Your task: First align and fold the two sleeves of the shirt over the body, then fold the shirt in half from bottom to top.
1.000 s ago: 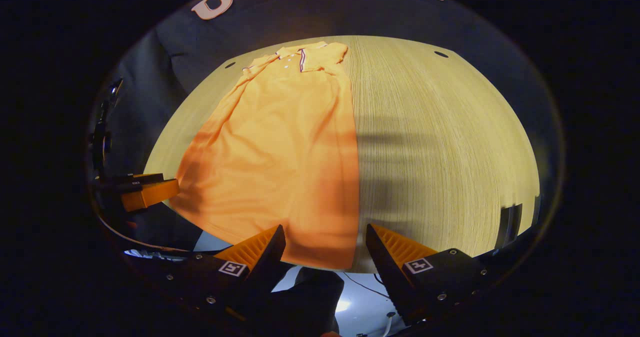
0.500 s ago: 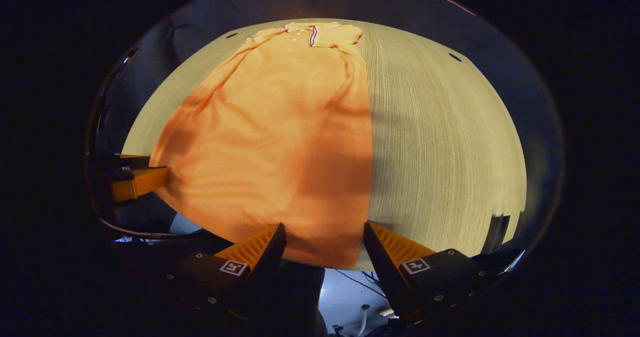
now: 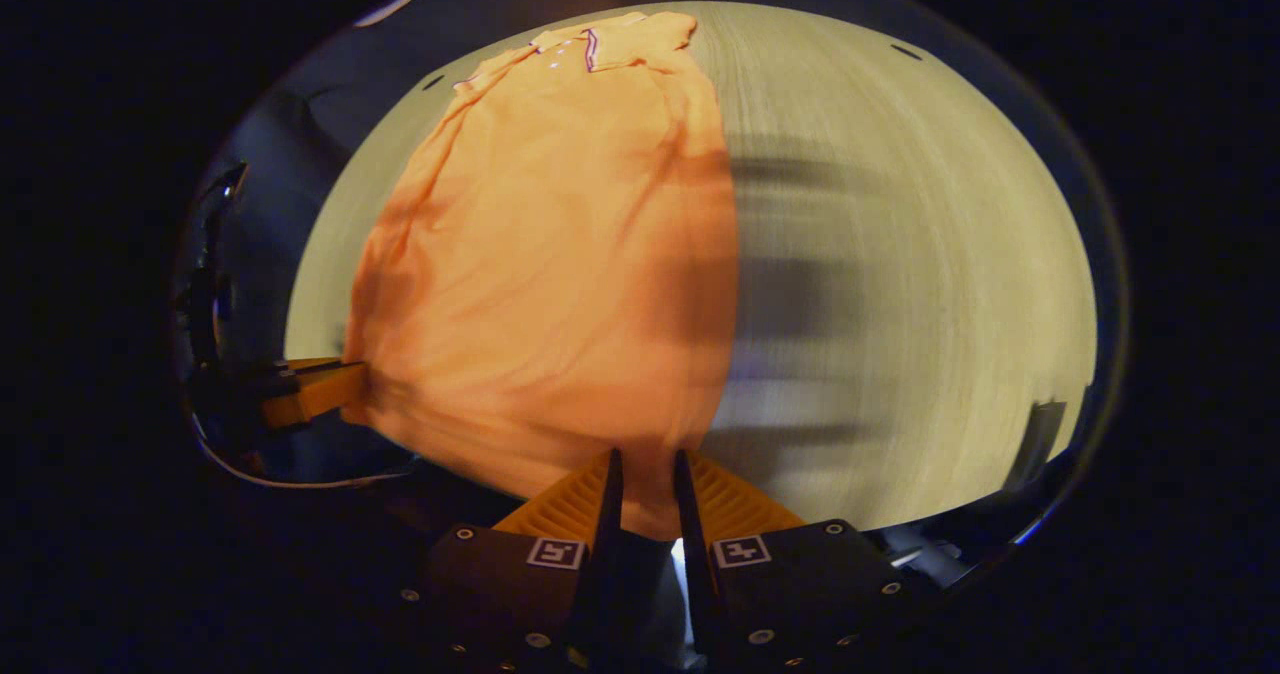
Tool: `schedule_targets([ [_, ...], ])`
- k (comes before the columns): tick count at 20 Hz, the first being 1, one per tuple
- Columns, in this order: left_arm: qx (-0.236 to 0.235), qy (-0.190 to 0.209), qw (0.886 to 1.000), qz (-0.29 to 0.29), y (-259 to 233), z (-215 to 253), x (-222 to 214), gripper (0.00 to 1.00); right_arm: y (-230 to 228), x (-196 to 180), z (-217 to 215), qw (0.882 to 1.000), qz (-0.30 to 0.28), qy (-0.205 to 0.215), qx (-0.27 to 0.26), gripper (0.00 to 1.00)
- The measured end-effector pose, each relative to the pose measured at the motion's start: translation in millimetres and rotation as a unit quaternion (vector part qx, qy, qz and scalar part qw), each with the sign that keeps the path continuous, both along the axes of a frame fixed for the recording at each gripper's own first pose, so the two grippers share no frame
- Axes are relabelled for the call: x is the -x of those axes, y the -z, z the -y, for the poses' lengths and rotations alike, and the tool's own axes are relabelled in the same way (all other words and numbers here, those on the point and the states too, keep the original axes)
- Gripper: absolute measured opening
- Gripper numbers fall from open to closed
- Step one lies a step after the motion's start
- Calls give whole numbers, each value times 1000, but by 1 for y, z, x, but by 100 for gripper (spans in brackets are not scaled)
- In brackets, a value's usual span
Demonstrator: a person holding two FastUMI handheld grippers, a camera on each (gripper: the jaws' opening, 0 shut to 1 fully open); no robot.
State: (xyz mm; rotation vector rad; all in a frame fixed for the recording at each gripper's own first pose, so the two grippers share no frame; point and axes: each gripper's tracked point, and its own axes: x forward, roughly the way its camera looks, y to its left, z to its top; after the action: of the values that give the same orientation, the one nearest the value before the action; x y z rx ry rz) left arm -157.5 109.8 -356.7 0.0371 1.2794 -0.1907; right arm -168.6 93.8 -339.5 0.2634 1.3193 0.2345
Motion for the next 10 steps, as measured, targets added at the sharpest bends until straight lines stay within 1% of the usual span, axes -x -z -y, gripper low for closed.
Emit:
schedule_targets([
  [1, 16, 7, 1000, -3, 0, 4, -1, 8, -27, -3, 11, 999, 5, 36, -22, 2],
  [2, 31, -2, 1000, -2, 0, 3, -5, 9, -12, -4, 5, 998, -2, 44, -37, 5],
  [3, 46, -9, 999, -3, -6, 4, -6, 1, -13, -7, 5, 997, 0, 57, -46, 4],
  [4, 56, -8, 998, -8, -8, 4, -5, 1, -16, -12, 3, 997, 11, 49, -54, 3],
  [5, 60, -11, 998, -2, -8, 2, -8, 1, -20, -20, 6, 997, 31, 54, -52, 6],
  [6, 68, -8, 998, 5, -13, 4, -12, 1, -28, -19, 0, 996, 34, 46, -68, 6],
  [8, 84, -11, 996, 22, -25, 7, -24, 1, -37, -33, -2, 993, 50, 60, -91, 6],
  [10, 91, -11, 995, 35, -32, 7, -36, 1, -38, -40, -1, 991, 49, 74, -102, 6],
])
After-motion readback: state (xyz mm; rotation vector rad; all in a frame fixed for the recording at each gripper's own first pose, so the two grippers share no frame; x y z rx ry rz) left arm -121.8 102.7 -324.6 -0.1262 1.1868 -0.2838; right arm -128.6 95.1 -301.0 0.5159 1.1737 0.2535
